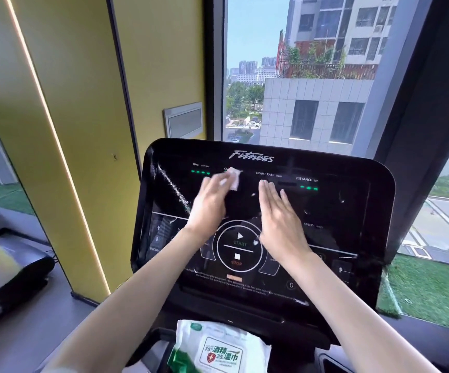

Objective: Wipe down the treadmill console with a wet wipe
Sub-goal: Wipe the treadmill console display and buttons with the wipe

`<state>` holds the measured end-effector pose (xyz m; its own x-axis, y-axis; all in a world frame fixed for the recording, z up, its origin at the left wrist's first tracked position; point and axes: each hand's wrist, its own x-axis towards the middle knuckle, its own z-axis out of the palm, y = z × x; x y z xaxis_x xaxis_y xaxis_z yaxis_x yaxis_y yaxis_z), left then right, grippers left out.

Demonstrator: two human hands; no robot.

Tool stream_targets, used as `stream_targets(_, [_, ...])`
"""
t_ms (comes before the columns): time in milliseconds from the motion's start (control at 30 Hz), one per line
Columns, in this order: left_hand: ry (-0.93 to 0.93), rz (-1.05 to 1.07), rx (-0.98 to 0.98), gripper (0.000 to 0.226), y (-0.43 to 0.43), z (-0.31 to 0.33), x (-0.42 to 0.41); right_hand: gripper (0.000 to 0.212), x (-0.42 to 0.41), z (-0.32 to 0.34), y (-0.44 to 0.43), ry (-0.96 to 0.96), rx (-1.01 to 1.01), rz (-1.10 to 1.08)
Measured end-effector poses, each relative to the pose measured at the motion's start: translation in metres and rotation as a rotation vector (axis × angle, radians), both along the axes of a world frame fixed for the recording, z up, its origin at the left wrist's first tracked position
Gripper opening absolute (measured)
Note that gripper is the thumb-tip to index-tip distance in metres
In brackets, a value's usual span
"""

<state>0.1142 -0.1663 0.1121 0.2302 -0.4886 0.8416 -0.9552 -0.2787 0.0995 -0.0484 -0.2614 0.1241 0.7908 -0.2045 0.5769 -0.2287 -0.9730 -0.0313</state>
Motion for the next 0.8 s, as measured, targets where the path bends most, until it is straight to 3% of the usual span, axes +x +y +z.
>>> stream_targets(100, [0.449,0.287,-0.34,0.051,0.005,0.006,0.012,0.09,0.001,-0.003,0.002,-0.013,-0.002,-0.007])
stream_targets(167, [0.33,0.237,-0.248,0.057,-0.002,0.008,-0.005,0.087,0.0,-0.001,0.003,-0.007,-0.014,-0.005])
stream_targets(267, [-0.021,-0.077,0.044,0.063,-0.004,-0.003,-0.016,0.092,-0.006,0.003,-0.001,0.038,-0.047,0.022])
stream_targets(300, [0.008,-0.088,0.027,0.06,-0.001,-0.002,-0.008,0.092,-0.01,0.003,-0.003,0.039,-0.036,0.03])
stream_targets(400, [0.489,0.152,-0.309,0.052,0.007,0.004,0.011,0.089,-0.022,-0.001,-0.005,-0.034,-0.012,0.004])
stream_targets(433, [0.538,0.214,-0.334,0.052,0.007,0.004,0.005,0.087,-0.024,-0.005,-0.004,-0.054,-0.016,-0.008])
stream_targets(467, [0.459,0.223,-0.279,0.055,0.005,0.004,-0.004,0.086,-0.026,-0.009,-0.003,-0.064,-0.023,-0.02])
stream_targets(567, [0.046,-0.028,0.028,0.07,0.002,-0.008,-0.022,0.082,-0.029,-0.024,-0.007,-0.076,-0.02,-0.066])
stream_targets(600, [0.006,-0.067,0.059,0.072,0.004,-0.005,-0.017,0.083,-0.03,-0.027,-0.008,-0.069,-0.026,-0.082])
stream_targets(633, [0.051,-0.053,0.026,0.07,0.005,0.001,-0.009,0.084,-0.032,-0.031,-0.01,-0.064,-0.046,-0.094])
stream_targets(733, [0.452,0.189,-0.272,0.053,0.002,0.014,0.002,0.079,-0.033,-0.035,-0.013,-0.075,-0.112,-0.121])
stream_targets(800, [0.424,0.216,-0.249,0.055,-0.007,0.012,-0.019,0.071,-0.03,-0.034,-0.01,-0.095,-0.114,-0.139])
